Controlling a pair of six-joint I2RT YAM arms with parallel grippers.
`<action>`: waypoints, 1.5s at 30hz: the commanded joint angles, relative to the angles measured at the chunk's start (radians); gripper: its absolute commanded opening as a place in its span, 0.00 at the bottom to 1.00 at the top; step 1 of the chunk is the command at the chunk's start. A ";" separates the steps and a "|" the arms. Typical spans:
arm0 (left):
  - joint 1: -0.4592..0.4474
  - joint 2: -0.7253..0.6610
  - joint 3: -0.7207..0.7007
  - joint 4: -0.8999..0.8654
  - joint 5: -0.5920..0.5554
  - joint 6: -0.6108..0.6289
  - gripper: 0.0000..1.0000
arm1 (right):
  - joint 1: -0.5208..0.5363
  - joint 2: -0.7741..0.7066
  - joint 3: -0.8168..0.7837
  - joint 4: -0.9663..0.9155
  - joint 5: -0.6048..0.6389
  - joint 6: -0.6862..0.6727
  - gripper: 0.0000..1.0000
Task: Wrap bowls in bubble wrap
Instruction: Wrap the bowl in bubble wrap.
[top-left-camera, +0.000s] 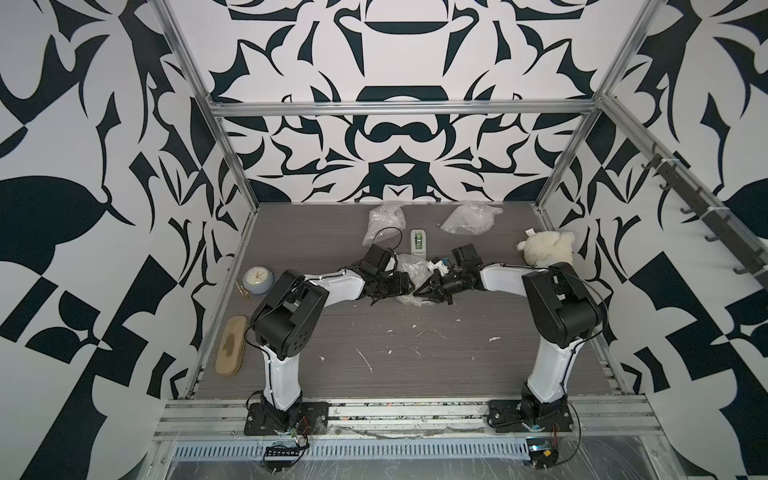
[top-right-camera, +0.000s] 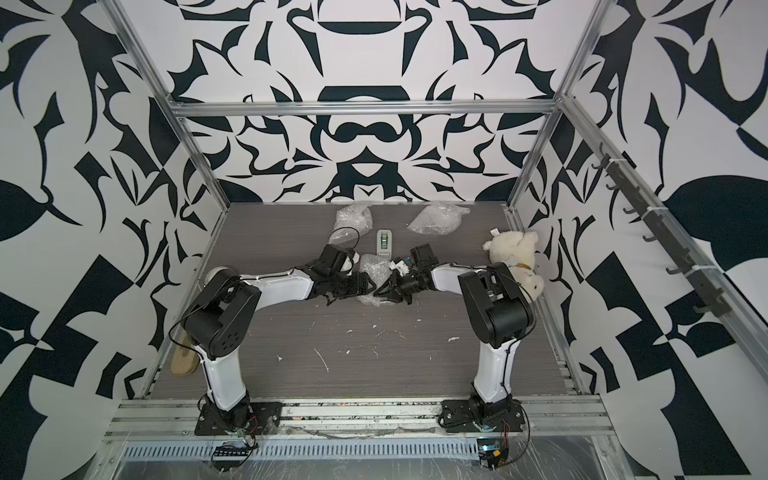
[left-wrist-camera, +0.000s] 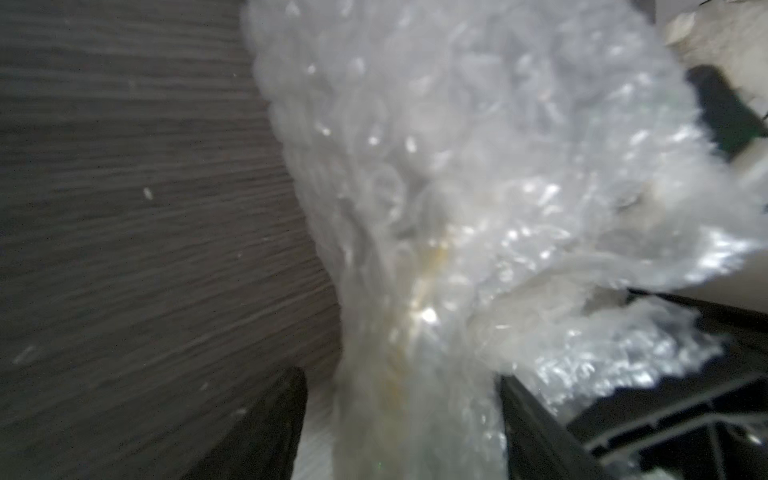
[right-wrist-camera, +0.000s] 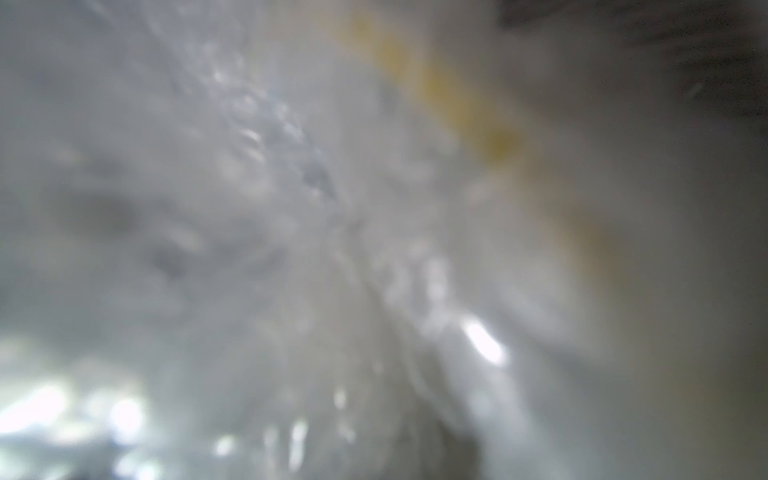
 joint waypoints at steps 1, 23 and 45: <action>-0.006 0.046 0.021 -0.106 -0.032 0.029 0.71 | -0.009 -0.020 0.014 -0.011 0.075 -0.009 0.19; -0.007 0.055 0.096 -0.207 -0.041 0.084 0.65 | 0.045 -0.354 0.226 -0.601 0.311 -0.459 0.14; -0.010 0.045 0.110 -0.228 -0.040 0.098 0.65 | 0.095 -0.140 0.251 -0.468 0.378 -0.434 0.06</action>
